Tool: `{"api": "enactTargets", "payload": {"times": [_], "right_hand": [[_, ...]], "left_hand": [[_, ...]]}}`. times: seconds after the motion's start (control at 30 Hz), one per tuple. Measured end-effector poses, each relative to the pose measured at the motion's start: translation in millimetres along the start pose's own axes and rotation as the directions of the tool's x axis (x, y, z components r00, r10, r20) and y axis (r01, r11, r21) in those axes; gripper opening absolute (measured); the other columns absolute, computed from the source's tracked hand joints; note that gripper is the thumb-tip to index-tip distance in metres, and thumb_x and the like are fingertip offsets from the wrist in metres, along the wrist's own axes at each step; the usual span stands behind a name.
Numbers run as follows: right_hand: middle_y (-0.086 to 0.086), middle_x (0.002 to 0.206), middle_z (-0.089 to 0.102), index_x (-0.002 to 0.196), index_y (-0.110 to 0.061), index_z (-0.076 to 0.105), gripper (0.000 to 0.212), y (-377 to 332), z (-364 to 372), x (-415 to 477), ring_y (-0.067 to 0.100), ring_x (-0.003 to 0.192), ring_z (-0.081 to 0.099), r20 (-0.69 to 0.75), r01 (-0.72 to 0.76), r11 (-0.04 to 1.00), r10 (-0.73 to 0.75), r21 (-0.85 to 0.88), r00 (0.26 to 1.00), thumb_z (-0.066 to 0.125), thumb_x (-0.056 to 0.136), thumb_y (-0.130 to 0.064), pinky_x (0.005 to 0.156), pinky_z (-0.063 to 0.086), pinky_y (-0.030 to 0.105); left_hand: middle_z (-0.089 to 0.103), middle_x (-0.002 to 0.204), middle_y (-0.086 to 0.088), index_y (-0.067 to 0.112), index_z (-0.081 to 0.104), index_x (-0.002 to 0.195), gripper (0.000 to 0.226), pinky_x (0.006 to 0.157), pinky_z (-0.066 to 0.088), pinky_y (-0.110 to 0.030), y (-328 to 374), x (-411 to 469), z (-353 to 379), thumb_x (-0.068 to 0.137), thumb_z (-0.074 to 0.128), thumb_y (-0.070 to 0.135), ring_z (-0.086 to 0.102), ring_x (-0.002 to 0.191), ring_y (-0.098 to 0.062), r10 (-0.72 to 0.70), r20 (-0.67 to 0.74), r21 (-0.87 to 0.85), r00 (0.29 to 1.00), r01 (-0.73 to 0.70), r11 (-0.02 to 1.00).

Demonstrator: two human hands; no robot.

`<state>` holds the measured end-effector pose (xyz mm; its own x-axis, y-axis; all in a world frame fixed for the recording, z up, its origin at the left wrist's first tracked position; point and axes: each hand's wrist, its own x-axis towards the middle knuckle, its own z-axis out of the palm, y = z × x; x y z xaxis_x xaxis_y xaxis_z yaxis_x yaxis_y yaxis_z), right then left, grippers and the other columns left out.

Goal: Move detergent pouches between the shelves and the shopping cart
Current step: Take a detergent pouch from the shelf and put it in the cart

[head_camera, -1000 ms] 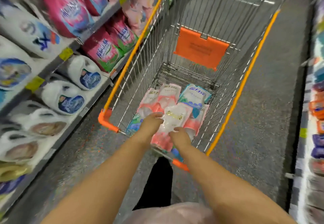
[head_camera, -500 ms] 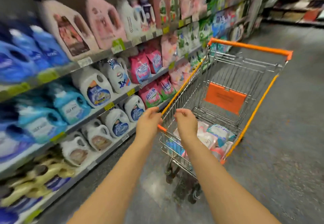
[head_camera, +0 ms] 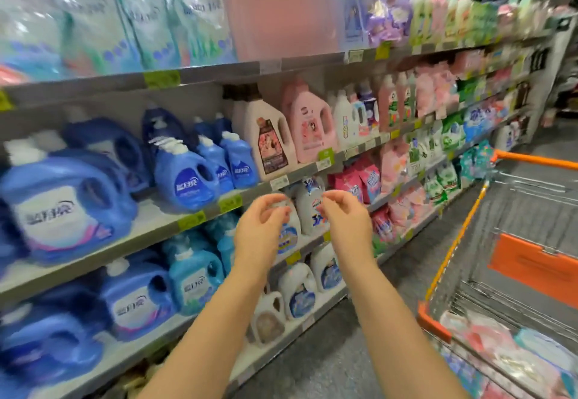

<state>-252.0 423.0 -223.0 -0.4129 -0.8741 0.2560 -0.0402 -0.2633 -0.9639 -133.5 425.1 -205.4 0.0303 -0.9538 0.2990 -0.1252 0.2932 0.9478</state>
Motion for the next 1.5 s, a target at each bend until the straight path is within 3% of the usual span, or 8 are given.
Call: {"api": "enactTargets", "payload": {"times": [0.4, 0.53, 0.67, 0.83, 0.97, 1.17, 1.3, 1.5], "right_hand": [[-0.009, 0.078, 0.063, 0.08, -0.029, 0.059, 0.017, -46, 165, 173, 0.009, 0.073, 0.056, 0.179, 0.311, 0.95, -0.312, 0.035, 0.933, 0.059, 0.087, -0.014, 0.071, 0.047, 0.03], [-0.012, 0.078, 0.06, 0.088, -0.032, 0.056, 0.016, -84, 215, 263, 0.008, 0.072, 0.056, 0.211, 0.426, 0.903, -0.429, 0.064, 0.878, 0.06, 0.086, -0.017, 0.068, 0.045, 0.03], [-0.013, 0.077, 0.056, 0.091, -0.031, 0.05, 0.019, -129, 268, 356, 0.016, 0.078, 0.056, 0.213, 0.499, 0.863, -0.503, 0.077, 0.838, 0.06, 0.085, -0.015, 0.075, 0.042, 0.032], [-0.001, 0.097, 0.052, 0.128, -0.013, 0.044, 0.042, -156, 323, 445, 0.012, 0.067, 0.048, 0.322, 0.46, 0.872, -0.392, -0.169, 0.862, 0.058, 0.089, -0.019, 0.074, 0.035, 0.026], [0.001, 0.077, 0.05, 0.107, -0.01, 0.051, 0.017, -167, 356, 494, 0.013, 0.063, 0.043, 0.467, 0.402, 0.798, -0.173, -0.449, 0.867, 0.055, 0.092, -0.018, 0.051, 0.033, 0.02], [0.001, 0.078, 0.049, 0.088, -0.008, 0.065, 0.023, -168, 370, 554, 0.017, 0.08, 0.042, 0.505, 0.429, 0.491, 0.026, -0.758, 0.863, 0.053, 0.093, -0.026, 0.053, 0.033, 0.021], [0.003, 0.074, 0.039, 0.065, -0.02, 0.044, 0.032, -151, 385, 581, 0.012, 0.069, 0.036, 0.561, 0.359, 0.618, 0.162, -0.699, 0.812, 0.047, 0.096, -0.019, 0.067, 0.036, 0.017], [-0.004, 0.118, 0.053, 0.116, -0.022, 0.058, 0.043, -140, 401, 601, 0.011, 0.114, 0.049, 0.541, 0.149, 0.798, 0.245, -0.584, 0.805, 0.071, 0.079, -0.039, 0.099, 0.041, 0.027]], "left_hand": [[0.065, 0.065, 0.01, 0.026, 0.059, 0.075, 0.024, 0.057, 0.041, -0.006, 50, 212, -107, 0.09, 0.053, 0.008, 0.058, 0.056, 0.01, 0.337, -0.092, 0.281, 0.937, -0.3, 0.912], [0.068, 0.066, 0.014, 0.036, 0.058, 0.074, 0.016, 0.076, 0.05, -0.028, 87, 298, -136, 0.086, 0.058, 0.026, 0.065, 0.073, -0.005, 0.524, -0.082, 0.548, 0.848, -0.401, 0.734], [0.067, 0.078, 0.006, 0.03, 0.058, 0.093, 0.005, 0.077, 0.048, -0.035, 126, 376, -171, 0.089, 0.056, 0.027, 0.063, 0.081, -0.02, 0.594, -0.08, 0.757, 0.801, -0.338, 0.559], [0.062, 0.097, 0.001, 0.022, 0.05, 0.121, 0.037, 0.072, 0.044, -0.028, 146, 475, -196, 0.09, 0.055, 0.039, 0.061, 0.092, -0.02, 0.335, -0.09, 0.901, 0.938, -0.067, 0.43], [0.056, 0.114, -0.007, 0.013, 0.038, 0.132, 0.053, 0.07, 0.051, -0.029, 133, 553, -186, 0.09, 0.056, 0.039, 0.06, 0.098, -0.021, 0.027, -0.035, 0.849, 0.999, 0.016, 0.528], [0.039, 0.143, -0.012, 0.014, 0.021, 0.144, 0.08, 0.09, 0.051, -0.041, 102, 646, -155, 0.083, 0.066, 0.038, 0.044, 0.126, -0.027, -0.218, 0.047, 0.704, 0.975, 0.122, 0.699], [0.023, 0.151, -0.009, 0.013, 0.008, 0.146, 0.099, 0.1, 0.043, -0.051, 86, 678, -131, 0.076, 0.075, 0.032, 0.031, 0.135, -0.03, -0.191, 0.015, 0.564, 0.981, 0.15, 0.812], [0.041, 0.133, -0.015, 0.007, 0.01, 0.142, 0.097, 0.093, 0.045, -0.038, 77, 692, -119, 0.074, 0.077, 0.023, 0.045, 0.12, -0.03, -0.026, -0.087, 0.604, 0.996, 0.074, 0.794]]}}
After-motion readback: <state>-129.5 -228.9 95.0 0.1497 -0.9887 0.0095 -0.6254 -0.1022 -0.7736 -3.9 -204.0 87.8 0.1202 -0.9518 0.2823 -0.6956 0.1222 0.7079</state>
